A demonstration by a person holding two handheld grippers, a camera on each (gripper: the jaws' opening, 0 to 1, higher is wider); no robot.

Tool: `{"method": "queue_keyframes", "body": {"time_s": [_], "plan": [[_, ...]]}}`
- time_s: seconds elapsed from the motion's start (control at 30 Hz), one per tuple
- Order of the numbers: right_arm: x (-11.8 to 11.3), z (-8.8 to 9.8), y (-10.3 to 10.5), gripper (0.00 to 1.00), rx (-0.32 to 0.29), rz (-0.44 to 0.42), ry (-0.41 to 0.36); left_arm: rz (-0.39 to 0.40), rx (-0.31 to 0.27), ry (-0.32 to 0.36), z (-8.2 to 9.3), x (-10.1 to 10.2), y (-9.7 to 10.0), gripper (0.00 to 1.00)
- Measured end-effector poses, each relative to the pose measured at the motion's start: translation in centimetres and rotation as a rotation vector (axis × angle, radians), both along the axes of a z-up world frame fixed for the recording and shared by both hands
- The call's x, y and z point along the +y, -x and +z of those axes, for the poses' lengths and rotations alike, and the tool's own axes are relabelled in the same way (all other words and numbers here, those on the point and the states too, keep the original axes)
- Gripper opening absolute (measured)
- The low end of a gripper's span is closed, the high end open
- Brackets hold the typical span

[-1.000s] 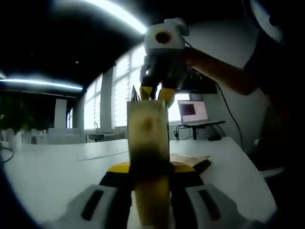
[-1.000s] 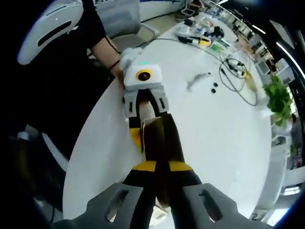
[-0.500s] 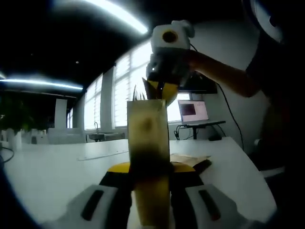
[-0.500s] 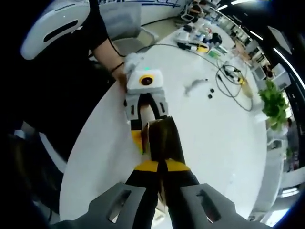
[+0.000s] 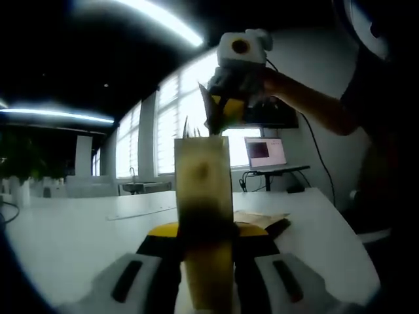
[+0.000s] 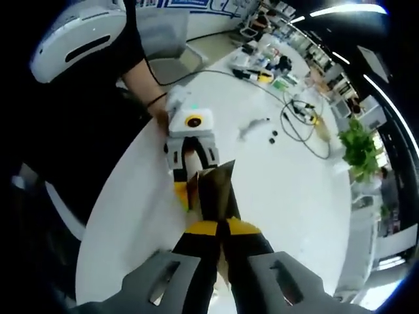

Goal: Extract single mask from mask box in order stack masks on table

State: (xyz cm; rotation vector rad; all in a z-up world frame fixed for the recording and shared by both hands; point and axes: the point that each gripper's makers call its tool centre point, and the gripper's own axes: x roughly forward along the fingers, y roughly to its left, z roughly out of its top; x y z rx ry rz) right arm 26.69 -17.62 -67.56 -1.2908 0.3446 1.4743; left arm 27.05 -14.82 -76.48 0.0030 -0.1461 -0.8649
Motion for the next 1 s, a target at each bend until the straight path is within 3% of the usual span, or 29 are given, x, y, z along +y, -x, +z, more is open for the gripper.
{"method": "queue_keyframes", "body": {"time_s": [0.8, 1.0], "plan": [[-0.8, 3.4, 0.0, 0.00, -0.115, -0.063, -0.196, -0.004, 0.003, 0.003, 0.1, -0.1, 0.2, 0.32], [-1.1, 3.6, 0.1, 0.00, -0.153, -0.081, -0.247, -0.006, 0.004, 0.005, 0.1, -0.1, 0.1, 0.32]]}}
